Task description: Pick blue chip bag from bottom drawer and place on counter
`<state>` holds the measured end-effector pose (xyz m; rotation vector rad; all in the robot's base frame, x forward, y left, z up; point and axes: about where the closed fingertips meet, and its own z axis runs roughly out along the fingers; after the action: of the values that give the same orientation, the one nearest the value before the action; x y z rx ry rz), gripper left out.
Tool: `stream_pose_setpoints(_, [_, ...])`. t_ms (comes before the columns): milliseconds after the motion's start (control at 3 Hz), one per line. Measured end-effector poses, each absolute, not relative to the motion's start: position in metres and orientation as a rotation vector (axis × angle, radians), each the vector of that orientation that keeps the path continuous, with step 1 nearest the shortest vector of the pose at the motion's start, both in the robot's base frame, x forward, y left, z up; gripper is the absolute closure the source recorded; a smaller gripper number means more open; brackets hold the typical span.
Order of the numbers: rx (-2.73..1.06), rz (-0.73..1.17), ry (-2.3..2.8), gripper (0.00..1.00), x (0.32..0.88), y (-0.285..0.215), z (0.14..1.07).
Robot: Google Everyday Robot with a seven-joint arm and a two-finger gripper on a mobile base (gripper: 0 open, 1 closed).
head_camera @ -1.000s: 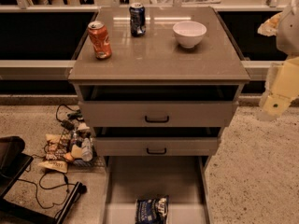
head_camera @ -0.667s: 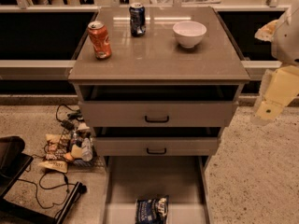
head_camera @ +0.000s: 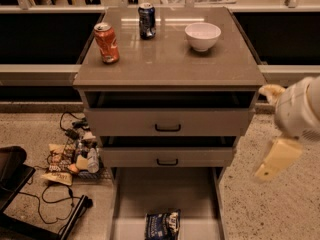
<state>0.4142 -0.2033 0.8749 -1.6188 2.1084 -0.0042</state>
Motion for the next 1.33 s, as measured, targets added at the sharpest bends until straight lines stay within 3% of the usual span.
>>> stream_pose_setpoints(333, [-1.557, 0.053, 2.044, 0.0, 0.416, -0.197, 0.806])
stream_pose_setpoints(1333, [-1.535, 0.049, 2.011, 0.0, 0.432, -0.185, 0.78])
